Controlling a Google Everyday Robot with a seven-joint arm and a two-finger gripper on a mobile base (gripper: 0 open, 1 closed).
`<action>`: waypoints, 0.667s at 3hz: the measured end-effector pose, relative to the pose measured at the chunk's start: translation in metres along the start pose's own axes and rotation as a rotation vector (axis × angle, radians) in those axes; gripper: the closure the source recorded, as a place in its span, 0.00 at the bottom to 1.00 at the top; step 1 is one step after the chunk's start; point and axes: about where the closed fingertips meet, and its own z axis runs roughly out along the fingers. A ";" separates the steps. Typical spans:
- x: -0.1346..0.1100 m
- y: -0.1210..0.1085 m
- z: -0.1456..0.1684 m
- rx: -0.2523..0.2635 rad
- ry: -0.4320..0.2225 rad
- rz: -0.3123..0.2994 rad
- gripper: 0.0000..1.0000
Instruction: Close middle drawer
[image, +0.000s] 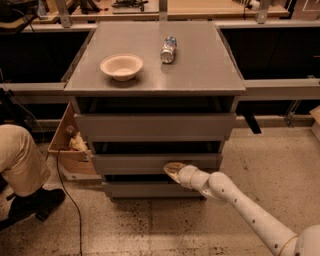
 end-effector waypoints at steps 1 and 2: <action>-0.012 -0.009 0.011 0.013 -0.050 -0.039 1.00; -0.011 -0.005 0.006 0.006 -0.045 -0.032 1.00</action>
Offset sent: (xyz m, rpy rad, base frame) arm 0.0247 0.0049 0.0174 0.0175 -0.1066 0.0048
